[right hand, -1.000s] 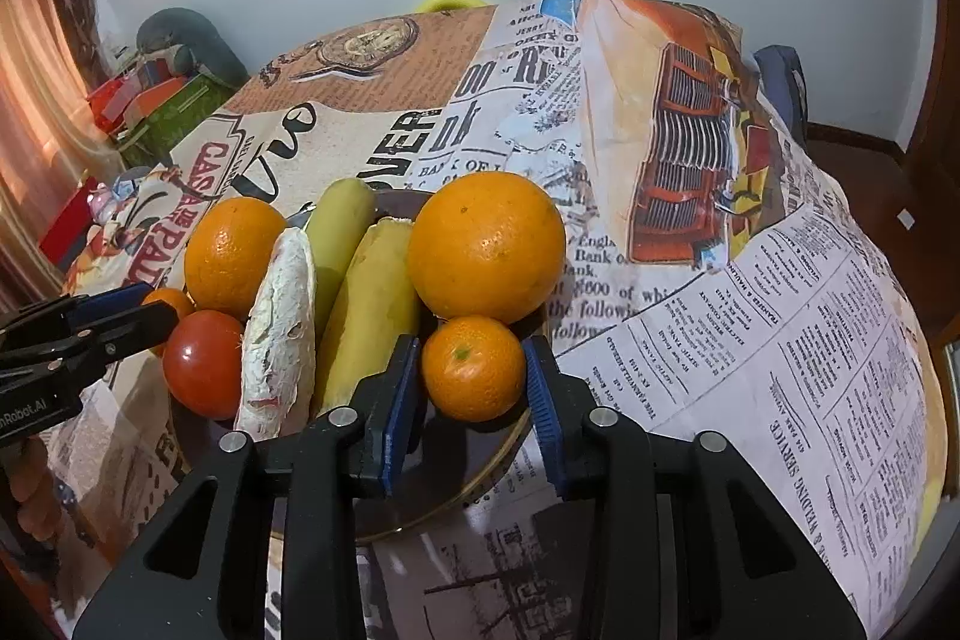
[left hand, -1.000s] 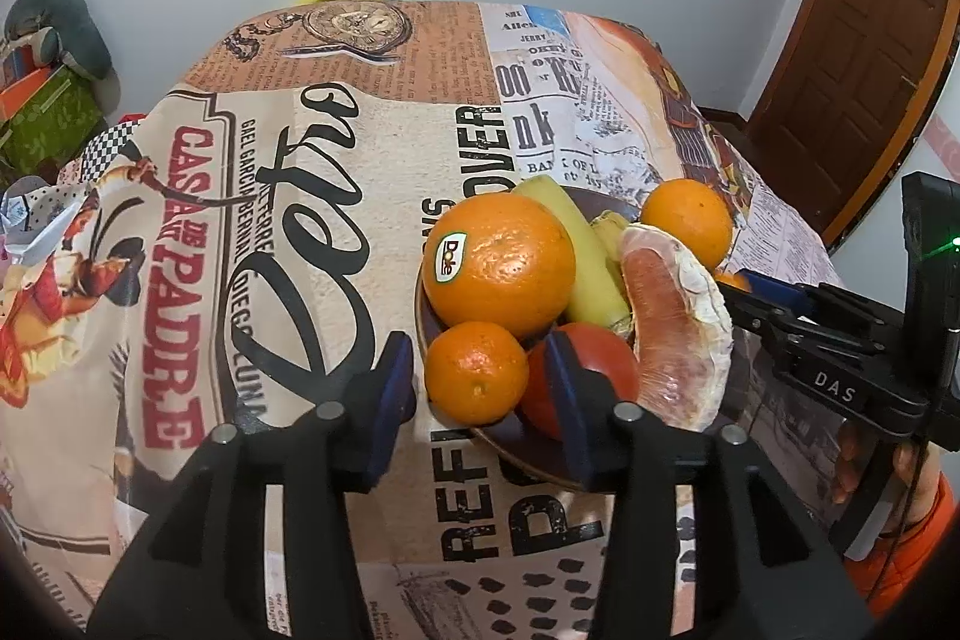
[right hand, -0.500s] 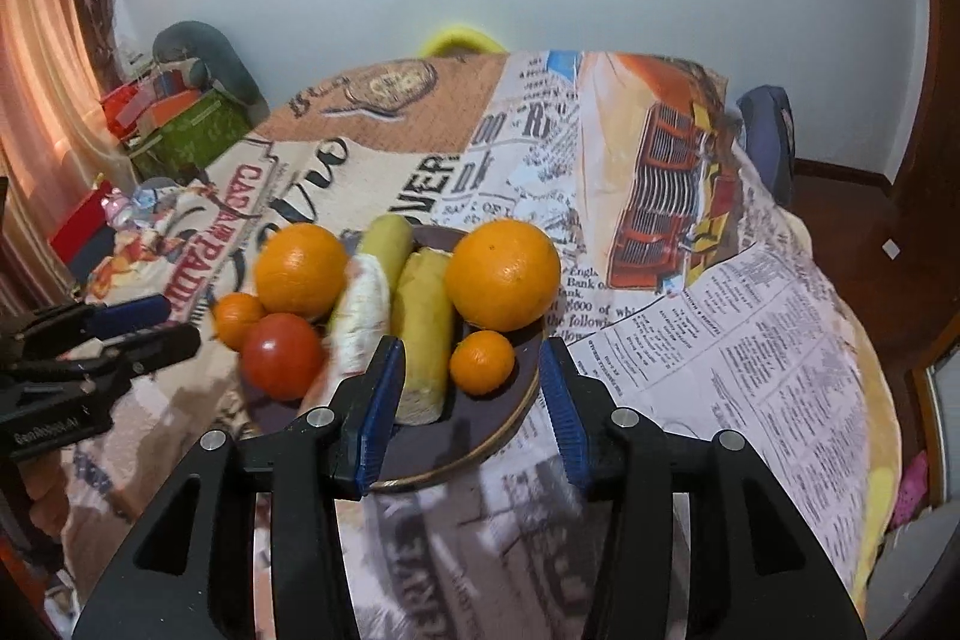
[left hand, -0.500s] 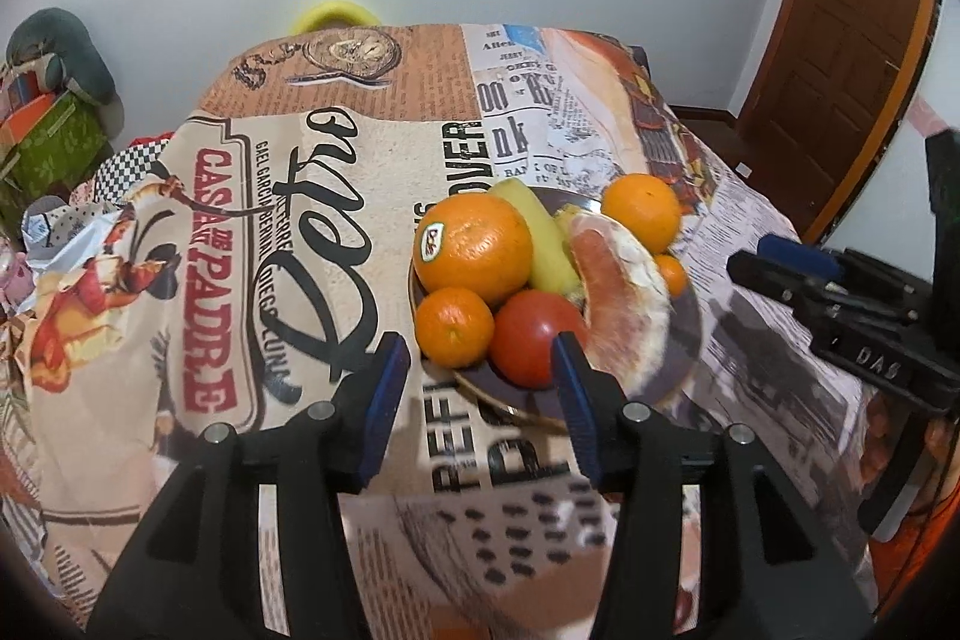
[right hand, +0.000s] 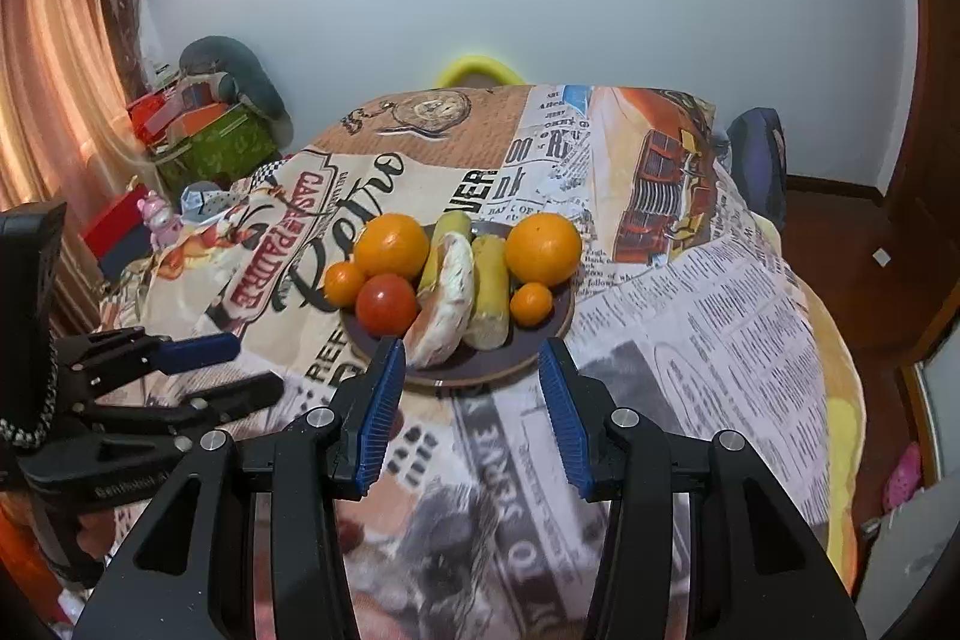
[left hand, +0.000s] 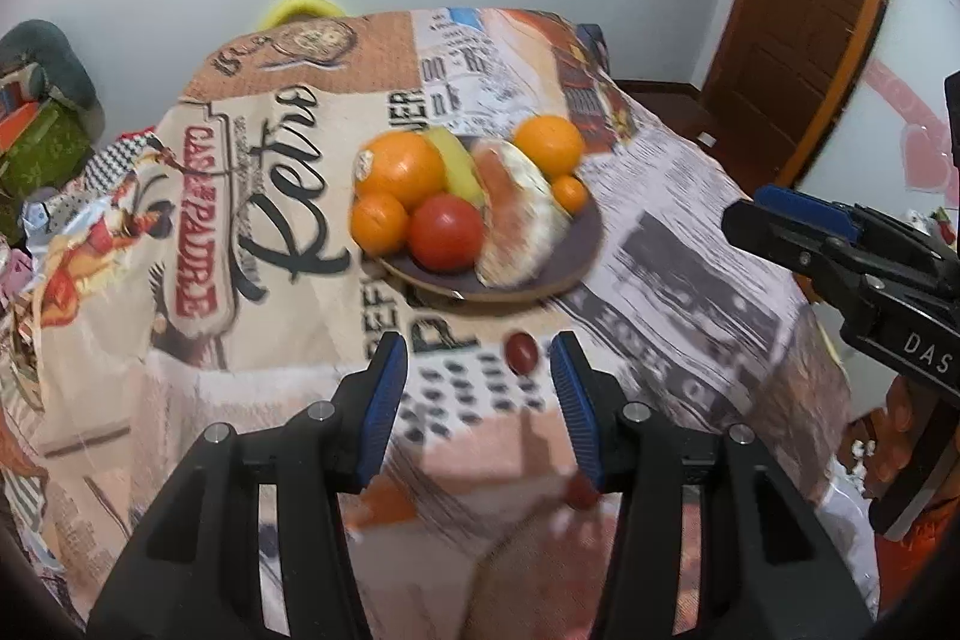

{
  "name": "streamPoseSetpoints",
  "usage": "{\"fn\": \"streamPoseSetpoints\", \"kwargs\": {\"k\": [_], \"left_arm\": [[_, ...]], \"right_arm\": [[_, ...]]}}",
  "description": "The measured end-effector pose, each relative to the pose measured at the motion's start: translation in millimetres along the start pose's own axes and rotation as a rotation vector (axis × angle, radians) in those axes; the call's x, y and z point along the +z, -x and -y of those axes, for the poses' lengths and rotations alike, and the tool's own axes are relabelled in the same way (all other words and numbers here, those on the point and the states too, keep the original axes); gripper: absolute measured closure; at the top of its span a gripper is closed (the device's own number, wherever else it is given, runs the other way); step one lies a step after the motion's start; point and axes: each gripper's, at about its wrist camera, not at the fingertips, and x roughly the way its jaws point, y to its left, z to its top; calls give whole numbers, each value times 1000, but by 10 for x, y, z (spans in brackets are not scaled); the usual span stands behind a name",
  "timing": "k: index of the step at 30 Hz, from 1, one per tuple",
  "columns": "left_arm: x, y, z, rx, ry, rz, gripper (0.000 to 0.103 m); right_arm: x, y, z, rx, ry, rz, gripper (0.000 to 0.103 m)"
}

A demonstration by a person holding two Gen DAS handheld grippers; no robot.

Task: Organize fruits
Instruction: 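Lower the left tool onto a dark red grape and close on it, then grasp the second grape with the right tool while the left tool holds its grape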

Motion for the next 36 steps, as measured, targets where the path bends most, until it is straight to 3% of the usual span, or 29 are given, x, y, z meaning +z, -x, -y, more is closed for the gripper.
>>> {"fn": "streamPoseSetpoints", "kwargs": {"k": [12, 16, 21, 23, 26, 29, 36], "left_arm": [[-397, -116, 322, -58, -24, -89, 56], [-504, -241, 397, -89, -33, -138, 67], [-592, -357, 443, -98, -38, -171, 69], [-612, -419, 452, -106, -39, -191, 77], [-632, -449, 431, -83, -42, -183, 86], [-622, -428, 348, -106, -19, -176, 86], [-500, -239, 52, -45, -3, -99, 86]], "right_arm": [[-261, 168, -48, -27, 1, -27, 60], [-312, 194, -58, -27, 4, -31, 60], [-362, 161, -66, -26, 3, -44, 60], [-381, 140, -61, -23, -1, -50, 60], [-409, 96, -56, -17, -7, -60, 60], [-424, 21, -74, -7, -7, -75, 60], [-409, -255, -212, 18, 32, -119, 60]]}}
